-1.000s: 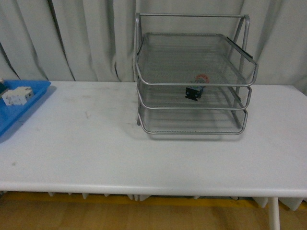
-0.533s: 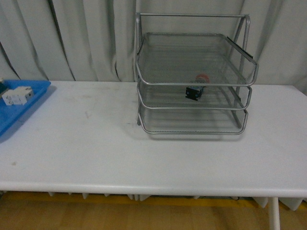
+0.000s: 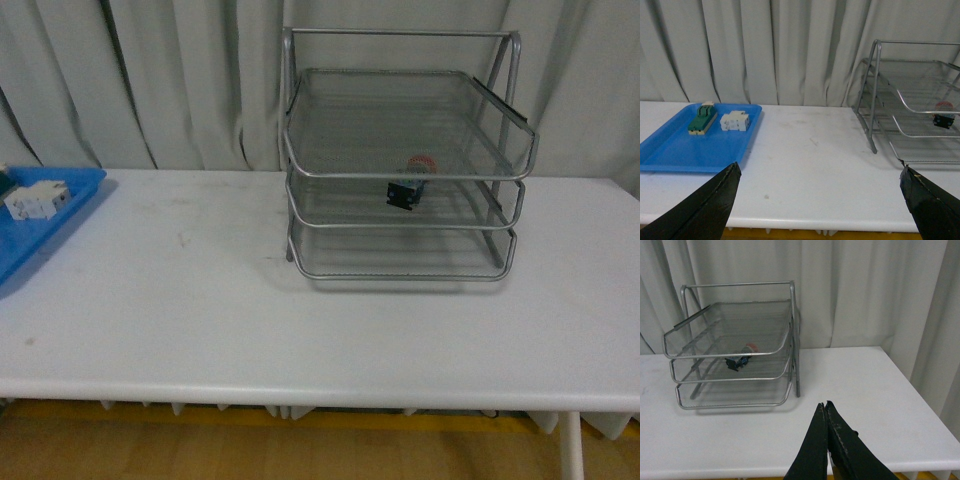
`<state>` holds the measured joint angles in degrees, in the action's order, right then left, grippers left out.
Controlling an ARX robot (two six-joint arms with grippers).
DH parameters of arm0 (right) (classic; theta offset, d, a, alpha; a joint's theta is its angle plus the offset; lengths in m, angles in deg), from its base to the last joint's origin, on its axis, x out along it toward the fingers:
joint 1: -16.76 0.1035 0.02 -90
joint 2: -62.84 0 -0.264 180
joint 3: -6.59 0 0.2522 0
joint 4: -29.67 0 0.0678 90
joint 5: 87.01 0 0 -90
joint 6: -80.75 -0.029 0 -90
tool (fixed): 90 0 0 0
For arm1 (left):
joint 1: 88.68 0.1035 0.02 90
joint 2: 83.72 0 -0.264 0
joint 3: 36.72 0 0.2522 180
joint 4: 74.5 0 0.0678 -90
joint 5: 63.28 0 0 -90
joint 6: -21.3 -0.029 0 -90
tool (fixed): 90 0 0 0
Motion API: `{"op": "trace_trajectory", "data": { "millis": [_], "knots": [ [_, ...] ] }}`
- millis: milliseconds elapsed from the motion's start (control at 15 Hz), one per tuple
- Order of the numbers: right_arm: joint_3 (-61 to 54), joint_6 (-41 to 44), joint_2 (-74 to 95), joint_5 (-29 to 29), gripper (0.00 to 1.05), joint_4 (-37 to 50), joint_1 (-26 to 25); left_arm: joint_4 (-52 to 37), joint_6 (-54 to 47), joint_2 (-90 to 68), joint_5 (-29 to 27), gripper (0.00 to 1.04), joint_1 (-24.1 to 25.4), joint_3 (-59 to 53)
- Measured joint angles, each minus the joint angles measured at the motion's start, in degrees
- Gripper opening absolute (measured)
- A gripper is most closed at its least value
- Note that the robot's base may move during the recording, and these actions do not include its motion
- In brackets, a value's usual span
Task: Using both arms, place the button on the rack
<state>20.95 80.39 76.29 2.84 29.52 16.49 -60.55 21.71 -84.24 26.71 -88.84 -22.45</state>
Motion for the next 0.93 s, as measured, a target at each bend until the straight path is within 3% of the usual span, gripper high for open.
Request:
{"op": "trace_trajectory", "data": {
  "millis": [333, 400, 867, 933],
  "knots": [
    [0.0, 0.0, -4.7, 0.0, 0.02, -5.4, 0.0, 0.0, 0.0, 0.0, 0.0, 0.98, 0.0, 0.0],
    [0.0, 0.0, -10.1, 0.0, 0.02, -13.4, 0.0, 0.0, 0.0, 0.0, 0.0, 0.98, 0.0, 0.0],
    [0.0, 0.0, -13.2, 0.2, 0.02, -13.8, 0.0, 0.0, 0.0, 0.0, 0.0, 0.98, 0.0, 0.0],
    [0.0, 0.1, -13.2, 0.2, 0.07, -13.8, 0.0, 0.0, 0.0, 0.0, 0.0, 0.98, 0.0, 0.0]
  ]
}}
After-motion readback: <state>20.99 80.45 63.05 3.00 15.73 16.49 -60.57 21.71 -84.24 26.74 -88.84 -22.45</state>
